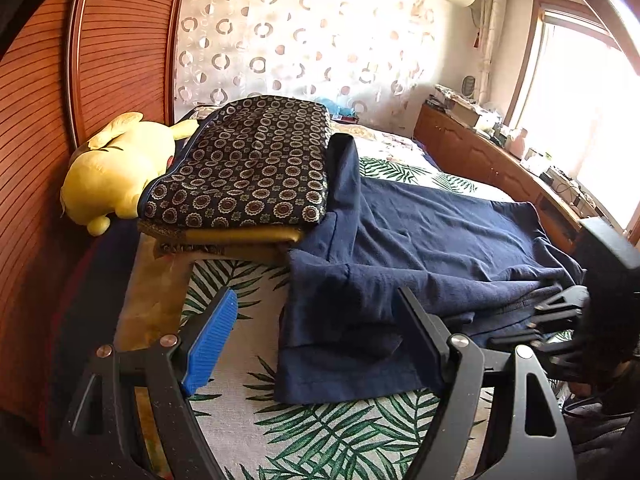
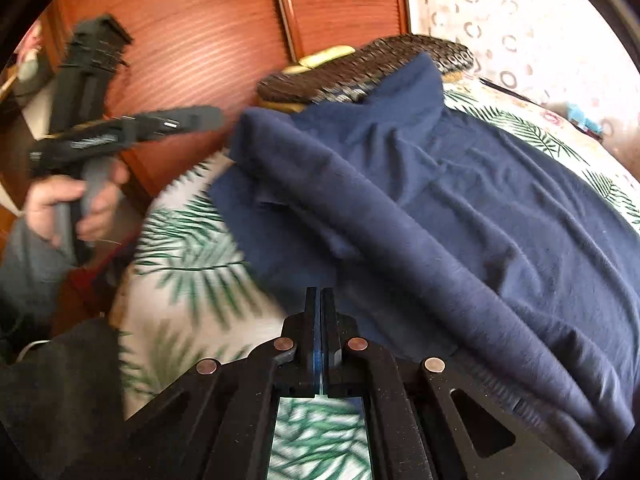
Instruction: Fold small clothes
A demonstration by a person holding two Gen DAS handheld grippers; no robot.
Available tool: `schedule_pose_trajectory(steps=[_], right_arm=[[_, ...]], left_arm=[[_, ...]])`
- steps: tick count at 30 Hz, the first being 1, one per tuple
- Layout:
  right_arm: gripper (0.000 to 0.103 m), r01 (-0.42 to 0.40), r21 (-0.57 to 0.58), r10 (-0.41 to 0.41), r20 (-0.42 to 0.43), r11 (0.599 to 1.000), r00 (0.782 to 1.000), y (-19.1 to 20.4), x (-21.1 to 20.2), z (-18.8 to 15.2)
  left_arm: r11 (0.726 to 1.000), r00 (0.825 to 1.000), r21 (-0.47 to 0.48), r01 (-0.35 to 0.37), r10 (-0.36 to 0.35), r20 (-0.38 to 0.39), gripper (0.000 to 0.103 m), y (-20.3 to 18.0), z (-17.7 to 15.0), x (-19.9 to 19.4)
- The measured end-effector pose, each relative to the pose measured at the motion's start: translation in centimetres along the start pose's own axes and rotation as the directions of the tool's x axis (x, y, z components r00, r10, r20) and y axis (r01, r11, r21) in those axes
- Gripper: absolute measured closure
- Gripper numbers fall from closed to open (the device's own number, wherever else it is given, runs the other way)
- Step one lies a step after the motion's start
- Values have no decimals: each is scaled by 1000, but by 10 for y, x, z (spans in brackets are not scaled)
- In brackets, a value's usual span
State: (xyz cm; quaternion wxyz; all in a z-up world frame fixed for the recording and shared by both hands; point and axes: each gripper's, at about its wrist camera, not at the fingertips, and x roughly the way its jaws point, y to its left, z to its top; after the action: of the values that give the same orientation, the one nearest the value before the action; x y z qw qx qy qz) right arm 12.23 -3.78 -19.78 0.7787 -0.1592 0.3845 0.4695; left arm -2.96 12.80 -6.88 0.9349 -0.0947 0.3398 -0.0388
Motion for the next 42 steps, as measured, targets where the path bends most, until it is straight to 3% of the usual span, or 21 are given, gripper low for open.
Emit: schedule_pose_trajectory(steps=[2,8,10,11,12,18,19,20,21,24,32,35,38,42], right_arm=[[103,-21,4,21,22,1000,1000,3,-7,0],[102,72,-1,-72,28,997,997,-7,1,6],[88,96,5,-96,12,995,995,-9,11,10],[71,107,9,-107,3,994,994,-10,16,13],[62,104,12,-104,-1,994,995,-10,22,15],[62,158,-46,-159,-35,986,987,-1,29,20],[65,169,-47,-171,-38,984,985,-1,33,22],[80,192,-49,-194,-38,980,980,-2,35,20],[86,209,-51,-211,-35,977,977,-3,32,18],[94,177,-28,-178,-36,984,983,-8,31,17],[94,5,17,-5,3,1000,1000,11,-1,6],[93,35,4,-35,-11,999,999,18,-3,0],[72,28,28,-28,-5,999,1000,17,-8,-6],[71,74,73,-77,31,995,997,4,-29,-16]], left_arm=[[1000,1000,-6,-5,5,-1,23,2,0,1],[1000,1000,-22,-3,3,-3,23,4,-2,5],[1000,1000,-20,-1,1,-5,23,3,-2,5],[1000,1000,-19,-2,2,-6,23,3,-2,5],[1000,1000,-18,-2,2,-7,23,3,-3,5],[1000,1000,-22,-2,2,-7,23,4,-3,4],[1000,1000,-22,-1,1,-7,23,4,-3,4],[1000,1000,-22,0,0,-6,23,5,-2,4],[1000,1000,-22,-1,1,-6,23,5,-3,4],[1000,1000,-23,-3,2,-8,23,5,-3,4],[1000,1000,-25,-5,5,-3,23,6,-1,2],[1000,1000,-25,-1,1,-4,23,4,-1,3],[1000,1000,-24,2,-3,-6,23,3,0,6],[1000,1000,-9,-8,8,-16,23,0,2,12]])
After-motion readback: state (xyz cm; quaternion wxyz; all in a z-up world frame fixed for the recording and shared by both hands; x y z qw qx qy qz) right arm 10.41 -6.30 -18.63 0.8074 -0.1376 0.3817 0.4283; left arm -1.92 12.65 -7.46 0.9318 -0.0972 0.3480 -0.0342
